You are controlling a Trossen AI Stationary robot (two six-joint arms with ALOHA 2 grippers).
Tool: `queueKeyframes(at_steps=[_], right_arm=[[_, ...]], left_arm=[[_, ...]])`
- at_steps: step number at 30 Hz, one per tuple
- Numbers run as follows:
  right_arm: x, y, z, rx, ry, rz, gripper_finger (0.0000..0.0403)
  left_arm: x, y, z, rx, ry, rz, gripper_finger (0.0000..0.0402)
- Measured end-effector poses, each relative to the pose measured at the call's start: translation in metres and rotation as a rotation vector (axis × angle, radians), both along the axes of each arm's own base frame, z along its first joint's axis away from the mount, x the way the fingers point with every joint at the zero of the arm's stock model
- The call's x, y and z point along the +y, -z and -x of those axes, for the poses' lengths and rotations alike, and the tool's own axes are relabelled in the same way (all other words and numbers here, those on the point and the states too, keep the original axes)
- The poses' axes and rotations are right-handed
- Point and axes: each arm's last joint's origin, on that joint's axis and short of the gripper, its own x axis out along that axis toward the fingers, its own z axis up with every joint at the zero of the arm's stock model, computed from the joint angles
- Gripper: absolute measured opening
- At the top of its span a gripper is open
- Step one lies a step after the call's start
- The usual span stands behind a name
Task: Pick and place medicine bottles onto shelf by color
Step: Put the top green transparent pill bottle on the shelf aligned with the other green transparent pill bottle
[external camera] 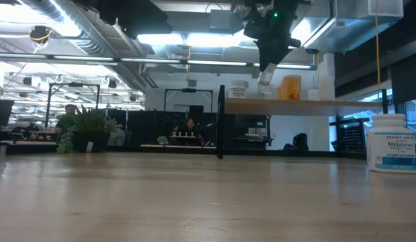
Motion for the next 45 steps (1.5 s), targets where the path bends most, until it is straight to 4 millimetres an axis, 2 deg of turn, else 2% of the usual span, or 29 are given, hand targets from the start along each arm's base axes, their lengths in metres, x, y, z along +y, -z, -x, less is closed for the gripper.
queueKeyframes(at_steps=[6,18,45], right_arm=[[-0.0015,0.0001,0.0005,0.026,0.023,0.052,0.0164],[-0.0008,0.001,0.0024,0.049,0.024,0.047,0.0164],[-0.0025,0.0003,0.0015,0.09,-0.048,0.093,0.0164]], left_arm=[[0.0,0.0,0.0,0.0,0.0,0.0,0.018],[0.0,0.0004,0.0001,0.004,0.0,-0.001,0.018],[-0.0004,0.0006,0.0002,0.008,0.017,-0.003,0.018]])
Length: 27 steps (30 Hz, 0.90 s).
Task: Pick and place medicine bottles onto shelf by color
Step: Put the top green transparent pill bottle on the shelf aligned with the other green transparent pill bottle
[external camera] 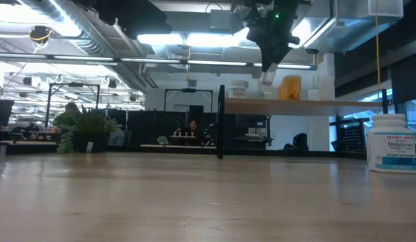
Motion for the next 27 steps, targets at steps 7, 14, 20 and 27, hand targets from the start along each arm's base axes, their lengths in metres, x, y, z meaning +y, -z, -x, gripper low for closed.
queueKeyframes(at_steps=[7,14,20,27], right_arm=[[-0.001,-0.001,0.001,0.02,0.017,0.043,0.0164],[0.0,0.0,0.001,0.017,-0.005,0.01,0.0164],[0.001,0.001,0.0,0.008,-0.054,-0.042,0.0164],[-0.012,0.002,0.005,0.019,-0.023,-0.035,0.0164]], left_arm=[[0.0,0.0,0.0,0.0,0.0,0.0,0.018],[0.0,0.0,0.0,0.0,0.0,0.001,0.018],[0.0,0.0,0.0,0.0,0.0,0.001,0.018],[0.0,0.0,0.0,0.0,0.0,0.001,0.018]])
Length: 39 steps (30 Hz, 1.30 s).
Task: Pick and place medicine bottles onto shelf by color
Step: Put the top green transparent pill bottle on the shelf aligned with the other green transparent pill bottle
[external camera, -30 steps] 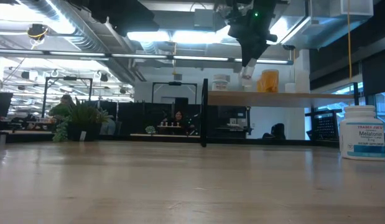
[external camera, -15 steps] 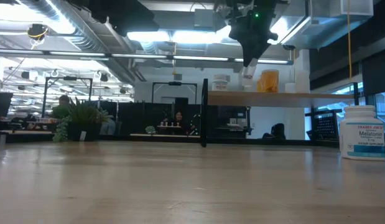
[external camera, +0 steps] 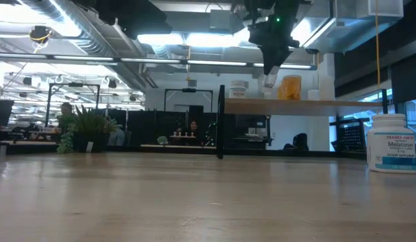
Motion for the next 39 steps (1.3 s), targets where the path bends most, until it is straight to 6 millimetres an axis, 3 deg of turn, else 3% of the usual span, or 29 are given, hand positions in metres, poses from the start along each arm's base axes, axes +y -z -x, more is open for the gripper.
queueKeyframes(at_steps=[10,39], right_arm=[[-0.012,0.008,-0.005,0.022,-0.013,0.01,0.0164],[-0.006,0.017,-0.006,0.042,-0.064,-0.117,0.0164]], left_arm=[[0.0,0.001,0.0,0.005,0.0,-0.002,0.018],[0.0,0.004,0.001,0.04,-0.001,-0.012,0.018]])
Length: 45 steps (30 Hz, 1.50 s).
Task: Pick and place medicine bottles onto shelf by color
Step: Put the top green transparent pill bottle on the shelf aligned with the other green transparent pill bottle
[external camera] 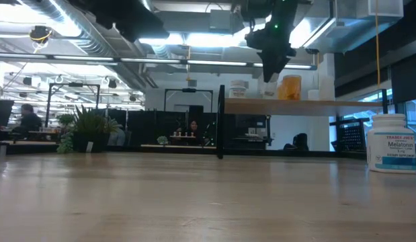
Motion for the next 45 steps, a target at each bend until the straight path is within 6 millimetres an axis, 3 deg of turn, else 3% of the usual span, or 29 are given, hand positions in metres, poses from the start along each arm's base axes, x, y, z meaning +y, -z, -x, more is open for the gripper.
queueKeyframes(at_steps=[45], right_arm=[[-0.0058,0.0076,-0.0039,0.002,0.063,-0.002,0.0164]], left_arm=[[0.0,0.0004,0.0002,0.004,-0.002,0.004,0.018]])
